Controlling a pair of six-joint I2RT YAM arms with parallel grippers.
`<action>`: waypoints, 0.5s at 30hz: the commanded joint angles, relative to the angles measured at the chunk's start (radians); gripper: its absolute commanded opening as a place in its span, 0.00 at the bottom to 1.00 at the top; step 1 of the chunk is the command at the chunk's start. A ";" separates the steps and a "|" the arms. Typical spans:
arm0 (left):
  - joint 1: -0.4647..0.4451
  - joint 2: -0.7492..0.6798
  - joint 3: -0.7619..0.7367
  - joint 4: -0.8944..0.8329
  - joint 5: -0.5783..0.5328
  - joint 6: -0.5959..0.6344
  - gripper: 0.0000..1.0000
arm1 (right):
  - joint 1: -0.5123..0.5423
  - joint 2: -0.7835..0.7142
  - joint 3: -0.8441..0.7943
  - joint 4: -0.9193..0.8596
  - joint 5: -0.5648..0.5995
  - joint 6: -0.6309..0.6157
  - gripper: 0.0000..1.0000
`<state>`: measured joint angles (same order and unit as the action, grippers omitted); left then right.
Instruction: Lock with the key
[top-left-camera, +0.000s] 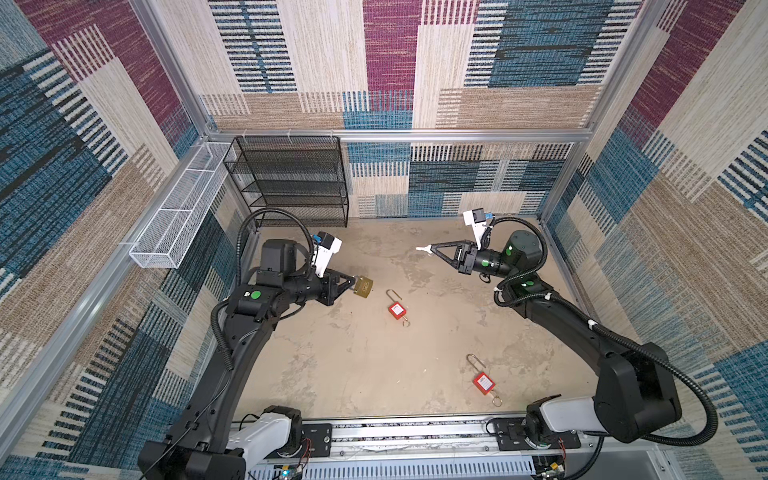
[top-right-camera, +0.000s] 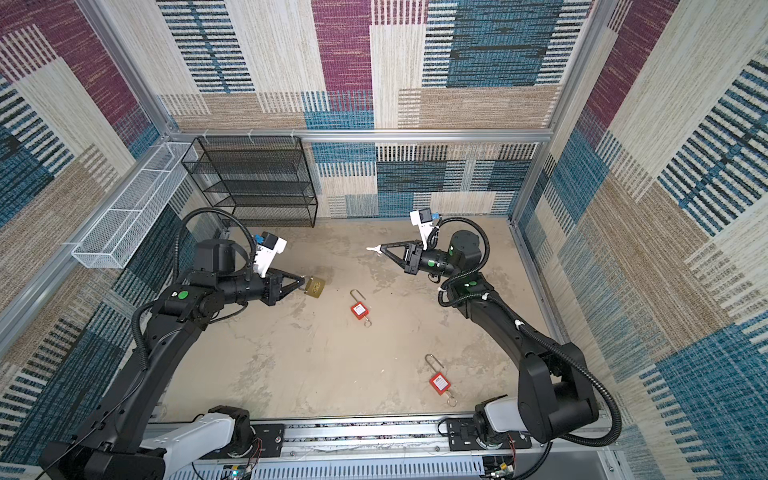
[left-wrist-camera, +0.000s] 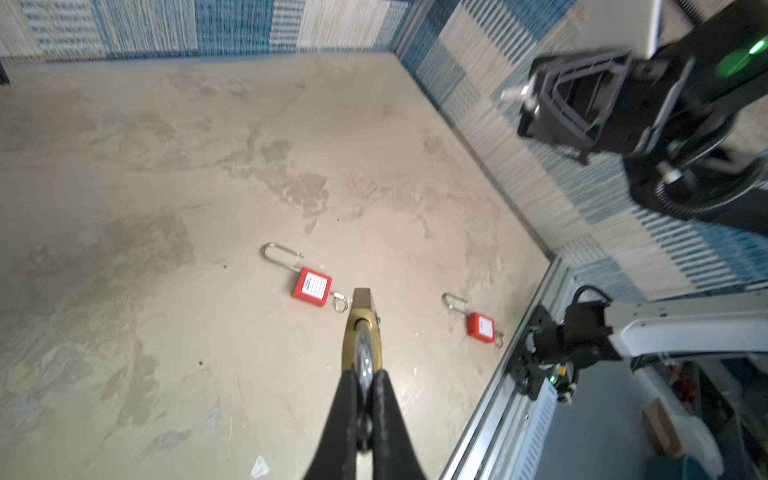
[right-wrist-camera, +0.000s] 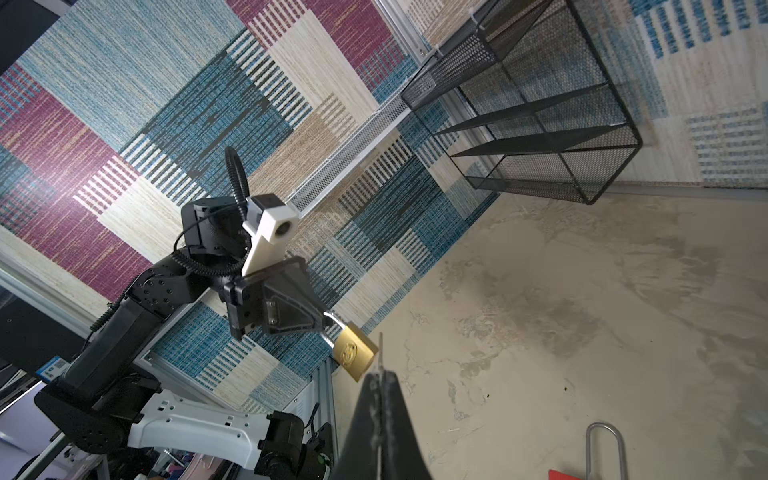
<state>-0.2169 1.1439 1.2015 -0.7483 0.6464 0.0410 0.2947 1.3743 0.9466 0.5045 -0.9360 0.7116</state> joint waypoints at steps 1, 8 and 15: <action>-0.047 0.042 0.030 -0.178 -0.107 0.201 0.00 | -0.003 -0.014 0.012 -0.028 0.006 -0.023 0.00; -0.120 0.194 0.079 -0.300 -0.174 0.380 0.00 | -0.013 -0.048 0.008 -0.077 0.009 -0.045 0.00; -0.192 0.322 0.115 -0.349 -0.217 0.557 0.00 | -0.032 -0.086 -0.022 -0.112 0.005 -0.067 0.00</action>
<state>-0.3969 1.4437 1.3067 -1.0554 0.4400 0.4652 0.2672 1.3029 0.9318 0.4026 -0.9318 0.6640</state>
